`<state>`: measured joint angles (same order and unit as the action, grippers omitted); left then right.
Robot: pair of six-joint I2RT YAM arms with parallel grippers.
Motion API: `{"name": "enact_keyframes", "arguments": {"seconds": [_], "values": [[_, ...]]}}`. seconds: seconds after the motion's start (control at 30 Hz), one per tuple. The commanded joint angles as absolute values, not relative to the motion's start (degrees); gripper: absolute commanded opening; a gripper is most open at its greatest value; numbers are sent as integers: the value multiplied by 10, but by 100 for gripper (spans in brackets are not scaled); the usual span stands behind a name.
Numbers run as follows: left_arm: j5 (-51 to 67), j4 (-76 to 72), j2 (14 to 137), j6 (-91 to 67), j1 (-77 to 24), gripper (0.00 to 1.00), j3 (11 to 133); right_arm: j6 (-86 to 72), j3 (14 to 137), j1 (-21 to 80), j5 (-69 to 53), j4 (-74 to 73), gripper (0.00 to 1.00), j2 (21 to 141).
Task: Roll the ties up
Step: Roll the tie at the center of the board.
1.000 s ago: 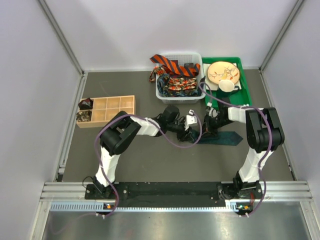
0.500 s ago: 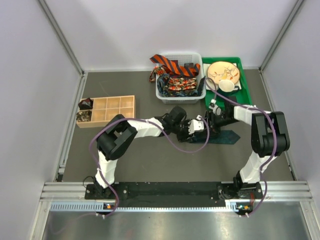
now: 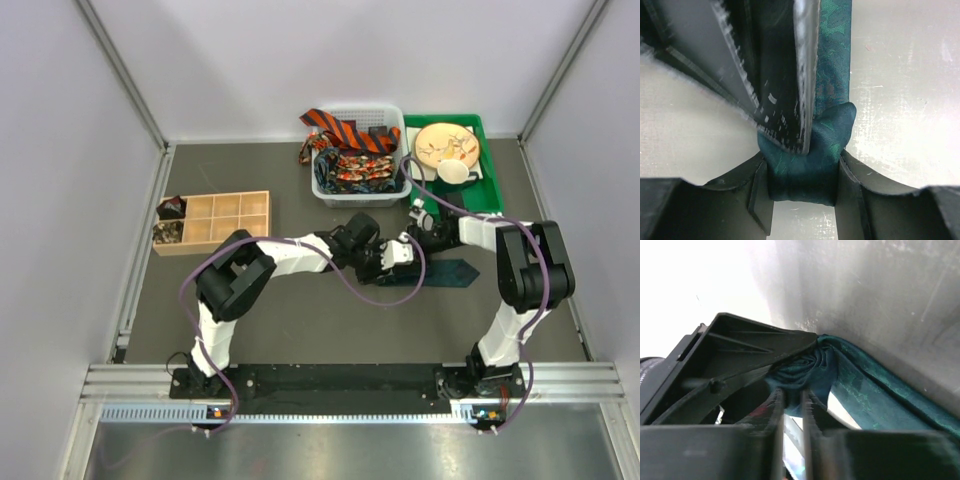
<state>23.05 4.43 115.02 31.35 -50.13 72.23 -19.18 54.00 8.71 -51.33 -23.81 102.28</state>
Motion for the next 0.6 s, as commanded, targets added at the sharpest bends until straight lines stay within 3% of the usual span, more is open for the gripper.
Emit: {"name": "enact_keyframes", "arguments": {"seconds": [0.0, 0.03, 0.13, 0.27, 0.57], "values": [[185, 126, 1196, 321, -504, 40, 715, -156, 545, 100, -479, -229, 0, 1042], [185, 127, 1196, 314, -504, 49, 717, -151, 546, 99, -470, -235, 0, 1045], [199, 119, 1183, 292, -497, 58, 715, -135, 546, 96, -434, -244, 0, 1047], [265, 47, 1148, 256, -461, 79, 669, -130, 542, 88, -412, -244, 0, 1056], [412, -220, 1129, 189, -425, 84, 585, -117, 538, 65, -339, -258, 0, 1050]]}}
